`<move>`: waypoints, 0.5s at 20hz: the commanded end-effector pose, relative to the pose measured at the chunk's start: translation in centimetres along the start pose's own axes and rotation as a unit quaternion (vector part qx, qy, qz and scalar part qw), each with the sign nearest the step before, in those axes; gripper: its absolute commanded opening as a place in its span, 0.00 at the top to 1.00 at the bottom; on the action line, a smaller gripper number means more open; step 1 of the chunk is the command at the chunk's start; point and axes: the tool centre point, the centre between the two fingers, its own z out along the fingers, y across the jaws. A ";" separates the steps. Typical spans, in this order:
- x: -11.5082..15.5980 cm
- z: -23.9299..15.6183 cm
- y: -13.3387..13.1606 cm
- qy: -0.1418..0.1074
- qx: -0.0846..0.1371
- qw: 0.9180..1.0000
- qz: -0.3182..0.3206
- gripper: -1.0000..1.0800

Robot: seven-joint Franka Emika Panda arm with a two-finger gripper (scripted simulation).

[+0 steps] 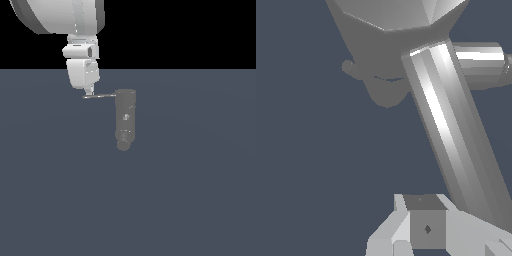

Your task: Turn on the faucet by rotating a designated handle.

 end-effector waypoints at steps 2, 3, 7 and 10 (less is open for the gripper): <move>0.0 0.0 1.2 0.001 -0.002 1.000 -0.001 1.00; 0.0 0.0 1.4 0.001 -0.002 1.000 -0.001 1.00; 0.0 0.0 2.6 0.000 -0.002 1.000 -0.001 1.00; 0.0 0.0 3.5 0.000 -0.002 1.000 -0.001 1.00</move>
